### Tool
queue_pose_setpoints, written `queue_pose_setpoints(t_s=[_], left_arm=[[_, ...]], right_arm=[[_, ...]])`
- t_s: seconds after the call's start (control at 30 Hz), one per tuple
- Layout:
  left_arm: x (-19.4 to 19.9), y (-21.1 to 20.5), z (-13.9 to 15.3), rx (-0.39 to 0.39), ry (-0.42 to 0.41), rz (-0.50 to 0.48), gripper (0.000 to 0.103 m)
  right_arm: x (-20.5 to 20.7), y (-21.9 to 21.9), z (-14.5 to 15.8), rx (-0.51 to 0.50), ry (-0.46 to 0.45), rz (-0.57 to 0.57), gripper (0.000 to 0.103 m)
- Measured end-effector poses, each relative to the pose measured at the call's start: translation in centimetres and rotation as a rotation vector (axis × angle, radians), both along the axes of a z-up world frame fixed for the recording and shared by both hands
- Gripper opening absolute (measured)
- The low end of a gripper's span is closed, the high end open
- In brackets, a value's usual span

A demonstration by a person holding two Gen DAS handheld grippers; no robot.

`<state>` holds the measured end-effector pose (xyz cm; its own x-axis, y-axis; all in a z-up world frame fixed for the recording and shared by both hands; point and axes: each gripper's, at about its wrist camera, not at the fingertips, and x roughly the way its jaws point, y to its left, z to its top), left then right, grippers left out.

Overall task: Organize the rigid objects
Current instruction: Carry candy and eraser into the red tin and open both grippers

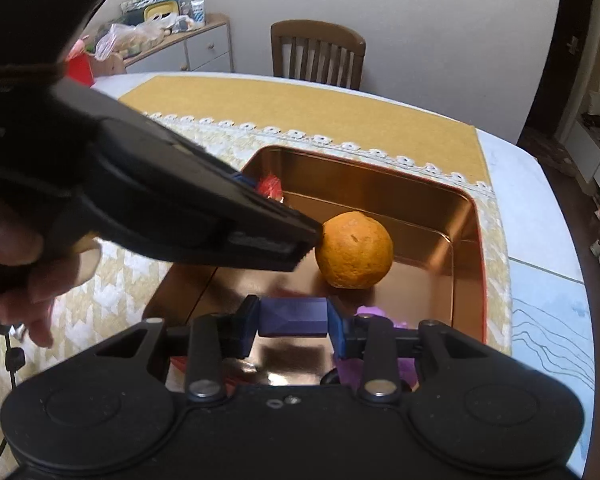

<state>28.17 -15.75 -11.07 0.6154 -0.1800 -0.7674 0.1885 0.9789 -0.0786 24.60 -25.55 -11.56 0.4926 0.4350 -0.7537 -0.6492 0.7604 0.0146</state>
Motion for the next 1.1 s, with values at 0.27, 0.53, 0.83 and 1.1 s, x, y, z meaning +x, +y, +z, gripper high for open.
queue_pose_setpoints(t_s=[0.27,0.53,0.83,1.1], left_arm=[[1.4,-0.7,0.2,-0.026,-0.023,-0.002,0.026],[1.4,-0.4,0.1,-0.038,-0.021,0.025,0.026],[0.4,-0.1,0.2,-0.022,-0.008,0.043,0.026],[-1.5,0.4,1.5,-0.017,-0.043,0.040,0.026]], right_arm=[[0.5,0.1,-1.2,-0.026,0.021,0.014,0.035],[0.5,-1.4,-1.3,0.024,0.046,-0.016,0.037],[-0.1,-2.9,0.0,0.097,0.059,-0.064,0.046],[-1.4,-3.0,1.6,0.109,0.018,-0.087,0.058]])
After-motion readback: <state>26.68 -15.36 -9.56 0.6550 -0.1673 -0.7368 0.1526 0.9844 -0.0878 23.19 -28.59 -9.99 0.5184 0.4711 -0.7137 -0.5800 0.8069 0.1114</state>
